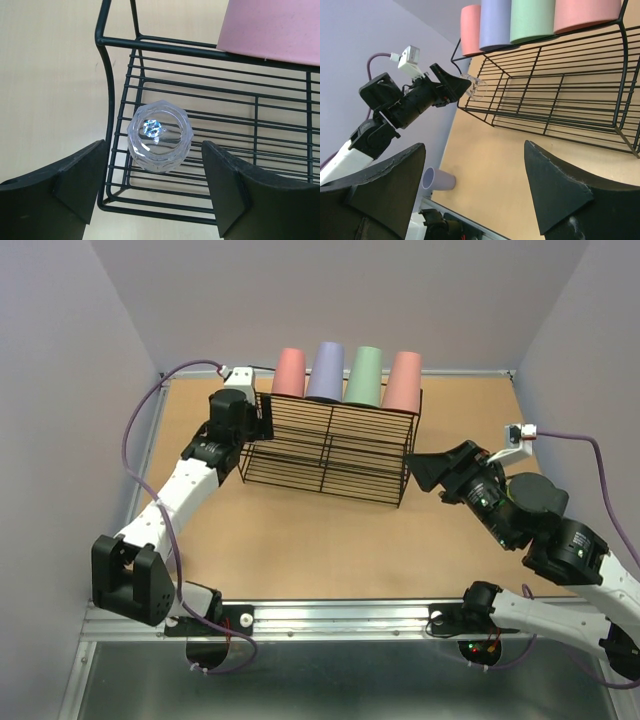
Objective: Load the cups into the dish rack
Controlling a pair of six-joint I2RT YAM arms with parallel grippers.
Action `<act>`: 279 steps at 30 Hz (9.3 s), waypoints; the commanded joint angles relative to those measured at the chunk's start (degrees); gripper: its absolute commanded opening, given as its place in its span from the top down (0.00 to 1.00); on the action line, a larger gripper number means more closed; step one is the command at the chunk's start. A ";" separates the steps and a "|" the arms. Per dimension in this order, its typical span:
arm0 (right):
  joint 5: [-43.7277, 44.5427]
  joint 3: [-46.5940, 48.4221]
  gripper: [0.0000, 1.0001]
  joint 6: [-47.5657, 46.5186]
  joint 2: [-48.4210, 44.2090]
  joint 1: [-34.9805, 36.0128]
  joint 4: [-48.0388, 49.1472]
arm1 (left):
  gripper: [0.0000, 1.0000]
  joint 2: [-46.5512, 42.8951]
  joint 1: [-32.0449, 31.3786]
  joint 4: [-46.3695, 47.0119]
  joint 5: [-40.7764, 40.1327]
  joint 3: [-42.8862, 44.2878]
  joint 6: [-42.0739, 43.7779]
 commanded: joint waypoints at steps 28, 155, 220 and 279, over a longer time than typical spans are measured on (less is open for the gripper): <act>-51.75 44.95 0.05 -4.39 73.05 12.44 15.28 | 0.01 -42.21 15.16 -48.23 -9.36 7.63 -35.34; -27.76 8.57 0.99 14.43 27.88 -1.97 50.28 | 0.04 -41.26 -1.80 50.29 33.36 -21.65 -70.06; -12.04 -5.48 0.38 6.70 9.17 -1.89 24.45 | 1.00 -22.20 -1.45 2.31 26.33 11.30 -26.40; -7.99 -2.24 0.37 -0.07 9.43 -1.89 12.75 | 0.89 3.21 -14.46 1.60 -8.66 5.16 -0.10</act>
